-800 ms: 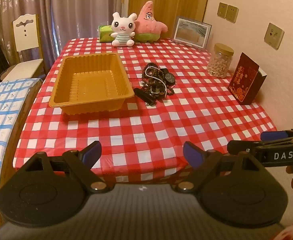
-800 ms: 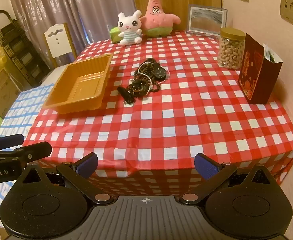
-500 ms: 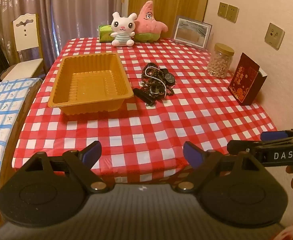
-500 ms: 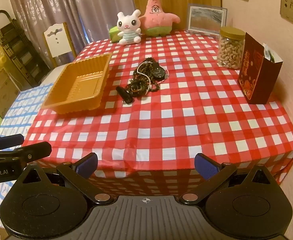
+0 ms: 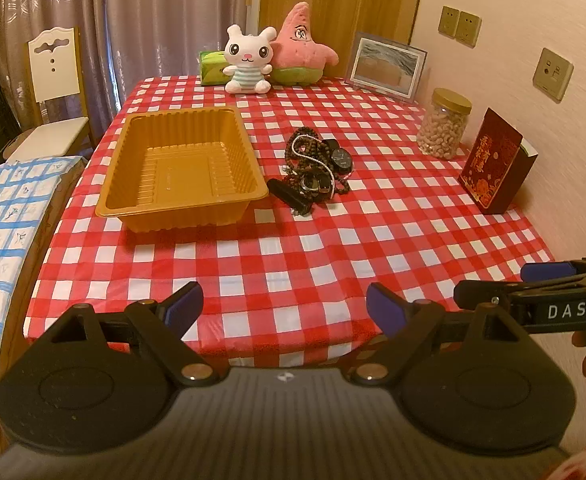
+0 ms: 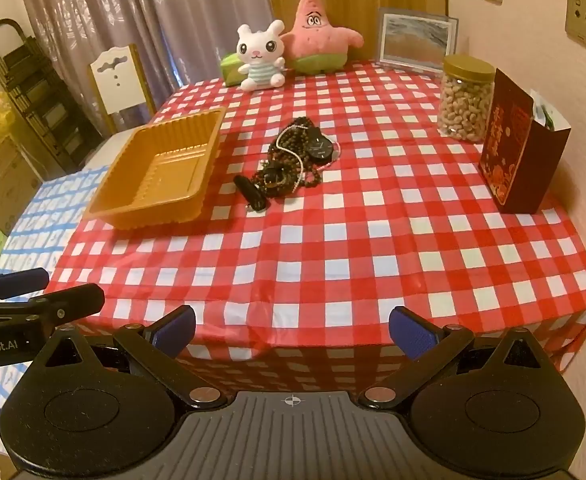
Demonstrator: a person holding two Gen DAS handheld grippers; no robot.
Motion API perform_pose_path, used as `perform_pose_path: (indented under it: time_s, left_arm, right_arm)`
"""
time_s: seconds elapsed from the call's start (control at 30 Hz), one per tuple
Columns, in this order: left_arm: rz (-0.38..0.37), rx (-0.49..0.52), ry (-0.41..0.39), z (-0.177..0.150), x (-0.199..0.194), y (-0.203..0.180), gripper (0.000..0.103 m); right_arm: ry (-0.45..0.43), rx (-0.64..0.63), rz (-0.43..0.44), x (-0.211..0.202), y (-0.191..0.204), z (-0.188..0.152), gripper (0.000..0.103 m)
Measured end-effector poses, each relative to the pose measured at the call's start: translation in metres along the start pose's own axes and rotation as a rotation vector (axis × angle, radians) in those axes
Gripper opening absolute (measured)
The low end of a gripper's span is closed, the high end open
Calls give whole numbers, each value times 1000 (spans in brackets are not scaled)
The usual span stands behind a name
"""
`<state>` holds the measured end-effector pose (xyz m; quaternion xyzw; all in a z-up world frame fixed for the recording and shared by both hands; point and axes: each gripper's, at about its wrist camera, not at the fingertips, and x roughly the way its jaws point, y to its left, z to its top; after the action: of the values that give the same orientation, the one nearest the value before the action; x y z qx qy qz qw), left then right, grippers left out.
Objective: Organize jewelry
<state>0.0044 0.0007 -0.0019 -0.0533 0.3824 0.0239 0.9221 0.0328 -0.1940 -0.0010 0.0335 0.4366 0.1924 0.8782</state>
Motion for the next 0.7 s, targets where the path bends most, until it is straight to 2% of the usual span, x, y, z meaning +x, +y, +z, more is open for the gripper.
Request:
perform_pose_path:
  time_s: [0.7]
  left_arm:
    - [-1, -1, 2, 0, 0, -1, 88]
  right_arm:
    - [2, -1, 0, 1, -2, 2, 103]
